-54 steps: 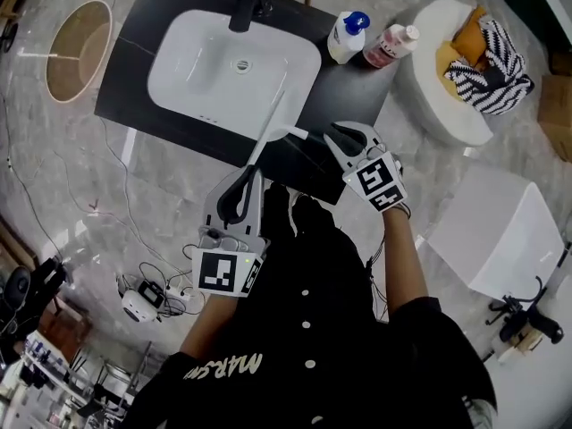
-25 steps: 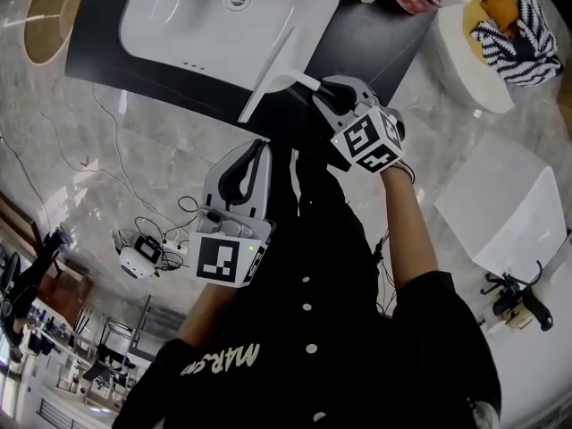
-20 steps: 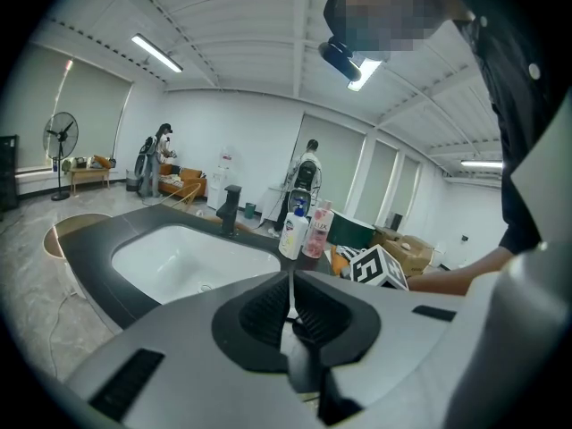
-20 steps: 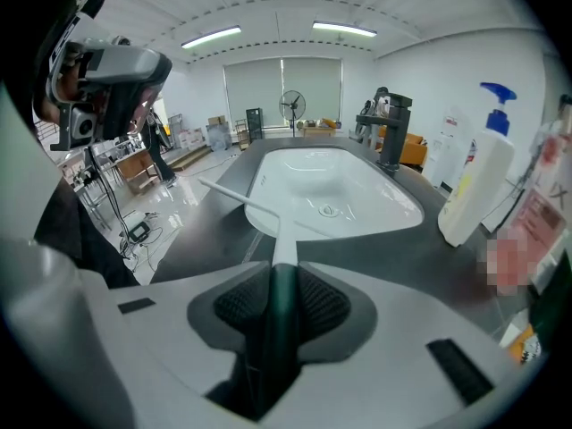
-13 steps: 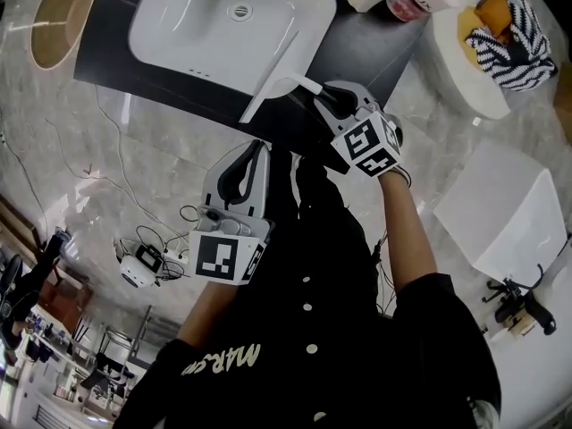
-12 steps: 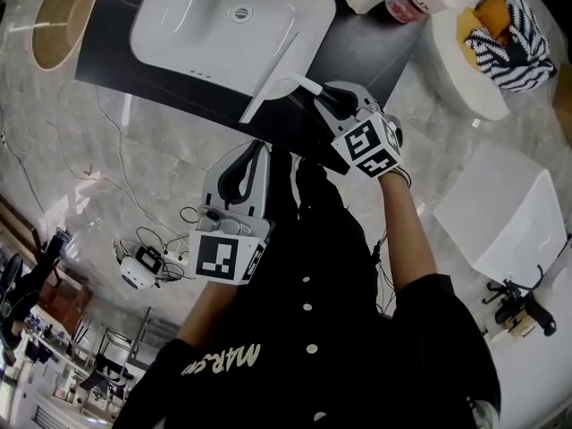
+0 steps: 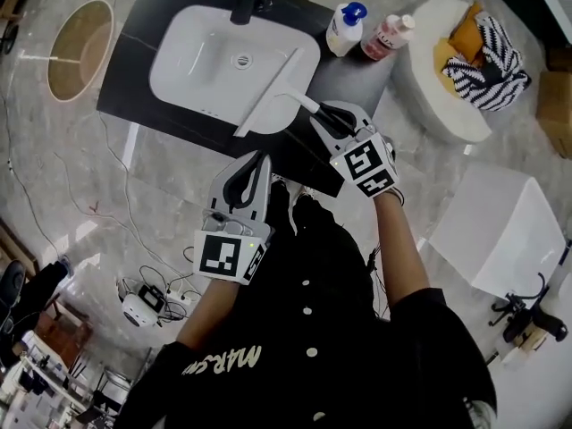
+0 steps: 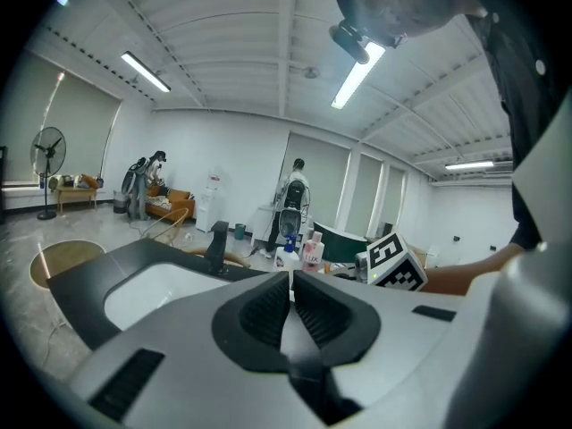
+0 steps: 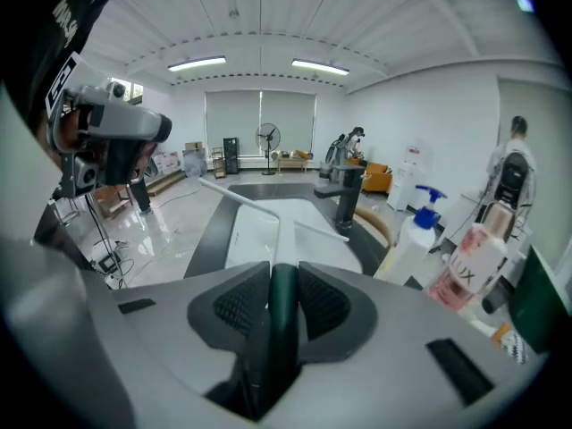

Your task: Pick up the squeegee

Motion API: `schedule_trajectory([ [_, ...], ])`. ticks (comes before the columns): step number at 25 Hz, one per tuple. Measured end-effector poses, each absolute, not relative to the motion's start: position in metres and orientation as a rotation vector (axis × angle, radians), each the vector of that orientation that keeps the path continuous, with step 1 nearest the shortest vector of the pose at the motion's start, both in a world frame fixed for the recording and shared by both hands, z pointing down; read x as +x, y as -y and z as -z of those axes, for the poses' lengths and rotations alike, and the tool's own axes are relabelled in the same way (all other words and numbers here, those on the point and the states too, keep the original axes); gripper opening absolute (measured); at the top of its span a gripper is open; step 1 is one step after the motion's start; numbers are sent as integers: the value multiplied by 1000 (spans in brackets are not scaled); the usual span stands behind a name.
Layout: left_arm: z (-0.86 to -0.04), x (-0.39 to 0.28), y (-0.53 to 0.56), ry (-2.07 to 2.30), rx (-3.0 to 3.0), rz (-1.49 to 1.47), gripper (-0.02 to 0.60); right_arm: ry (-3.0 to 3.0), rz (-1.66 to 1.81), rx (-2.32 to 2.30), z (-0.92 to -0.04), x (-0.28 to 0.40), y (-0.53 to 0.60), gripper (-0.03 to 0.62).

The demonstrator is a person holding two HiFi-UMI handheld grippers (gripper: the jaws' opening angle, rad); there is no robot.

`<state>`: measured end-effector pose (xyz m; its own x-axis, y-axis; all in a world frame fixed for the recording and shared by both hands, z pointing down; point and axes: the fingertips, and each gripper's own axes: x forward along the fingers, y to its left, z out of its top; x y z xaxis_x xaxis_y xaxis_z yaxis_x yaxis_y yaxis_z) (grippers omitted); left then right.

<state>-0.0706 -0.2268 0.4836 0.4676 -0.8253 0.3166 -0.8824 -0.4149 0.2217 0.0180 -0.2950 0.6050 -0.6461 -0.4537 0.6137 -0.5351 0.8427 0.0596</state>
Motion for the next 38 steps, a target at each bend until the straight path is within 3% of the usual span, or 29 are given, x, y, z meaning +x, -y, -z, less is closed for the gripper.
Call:
schedule_trajectory([
  [23,-376,-43,282,1440,2654,-93,21,2641,-56,1190,-397,62,323,93],
  [38,-326,-56,327,1589,2698,-32,21,2655,87,1593,-321,124,324,92],
])
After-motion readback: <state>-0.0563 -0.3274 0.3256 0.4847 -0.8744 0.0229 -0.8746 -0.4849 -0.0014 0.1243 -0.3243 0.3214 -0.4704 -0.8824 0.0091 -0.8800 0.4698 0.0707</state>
